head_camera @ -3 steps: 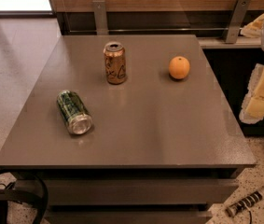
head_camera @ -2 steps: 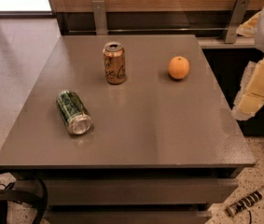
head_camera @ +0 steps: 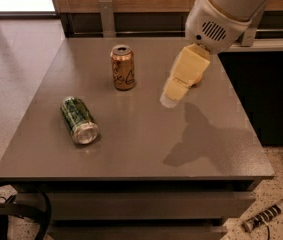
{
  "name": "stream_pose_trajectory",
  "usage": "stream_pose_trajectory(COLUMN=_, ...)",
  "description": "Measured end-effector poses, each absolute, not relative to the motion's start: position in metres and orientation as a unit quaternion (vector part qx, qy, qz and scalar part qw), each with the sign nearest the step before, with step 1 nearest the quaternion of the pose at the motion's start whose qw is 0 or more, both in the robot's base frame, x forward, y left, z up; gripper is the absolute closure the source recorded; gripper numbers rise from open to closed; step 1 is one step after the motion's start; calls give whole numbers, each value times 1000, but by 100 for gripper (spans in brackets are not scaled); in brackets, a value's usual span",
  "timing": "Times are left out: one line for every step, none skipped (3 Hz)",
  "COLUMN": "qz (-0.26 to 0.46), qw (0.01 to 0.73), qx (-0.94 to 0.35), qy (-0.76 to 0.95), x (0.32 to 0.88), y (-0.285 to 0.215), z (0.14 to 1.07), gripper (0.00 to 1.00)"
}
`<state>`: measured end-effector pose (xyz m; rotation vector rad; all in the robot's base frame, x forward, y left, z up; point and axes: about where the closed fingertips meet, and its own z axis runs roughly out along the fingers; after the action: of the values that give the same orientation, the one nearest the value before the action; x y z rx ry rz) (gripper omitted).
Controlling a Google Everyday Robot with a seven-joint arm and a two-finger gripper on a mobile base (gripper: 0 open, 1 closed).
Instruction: Place green can upright
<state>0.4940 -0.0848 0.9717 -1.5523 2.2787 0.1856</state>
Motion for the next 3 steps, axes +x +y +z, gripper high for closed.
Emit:
stream_pose_trajectory(qz=71, qw=158, qx=-536, qy=826, x=493, y=-44, z=969, gripper=0)
stream_pose_trajectory(qz=43, qw=124, qx=-505, qy=853, x=495, y=-14, z=968, gripper=0)
stream_pose_trajectory(qz=45, qw=126, qx=-463, qy=876, x=496, y=-5, z=971, gripper=0)
